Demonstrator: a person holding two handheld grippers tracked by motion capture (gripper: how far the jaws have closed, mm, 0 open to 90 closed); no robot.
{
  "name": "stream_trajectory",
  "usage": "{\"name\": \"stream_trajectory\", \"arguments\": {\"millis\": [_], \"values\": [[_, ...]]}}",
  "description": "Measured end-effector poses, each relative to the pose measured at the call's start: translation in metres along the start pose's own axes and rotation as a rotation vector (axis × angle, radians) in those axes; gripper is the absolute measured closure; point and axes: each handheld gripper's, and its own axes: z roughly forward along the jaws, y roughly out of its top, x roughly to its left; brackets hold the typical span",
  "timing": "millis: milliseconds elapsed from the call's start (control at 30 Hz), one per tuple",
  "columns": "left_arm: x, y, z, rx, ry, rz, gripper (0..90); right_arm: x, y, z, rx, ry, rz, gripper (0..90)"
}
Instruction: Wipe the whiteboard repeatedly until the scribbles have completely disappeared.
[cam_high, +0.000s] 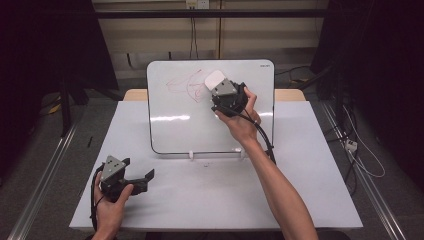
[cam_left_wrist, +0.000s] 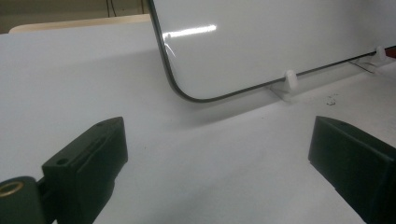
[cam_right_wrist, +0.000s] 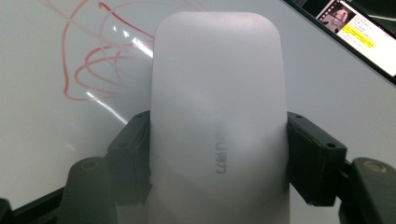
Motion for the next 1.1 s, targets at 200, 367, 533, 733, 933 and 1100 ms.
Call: {"name": "stream_trajectory", "arguments": {"millis": [200,367,533,733,933,1100], "values": [[-0.001,0.000,0.000,0.004,-0.003,0.003,4.5,0.017,0.002,0.000,-0.006,0.024,-0.037,31.6],[-0.001,0.000,0.000,0.005,-0.004,0.003,4.5,0.032,0.003,0.000,-0.013,0.041,-0.064,31.6],[-0.001,0.000,0.001,0.001,-0.004,0.000,4.5,0.052,0.003,0.000,-0.020,0.074,-0.105,31.6],[0.000,0.000,-0.001,-0.004,-0.005,-0.002,4.5,0.082,0.003,-0.002,-0.022,0.121,-0.178,31.6],[0.000,0.000,-0.001,-0.004,-0.005,-0.006,4.5,0.080,0.004,-0.001,-0.022,0.128,-0.164,31.6],[0.000,0.000,-0.002,-0.007,-0.004,-0.008,4.5,0.074,0.009,0.002,-0.021,0.114,-0.140,31.6]]}}
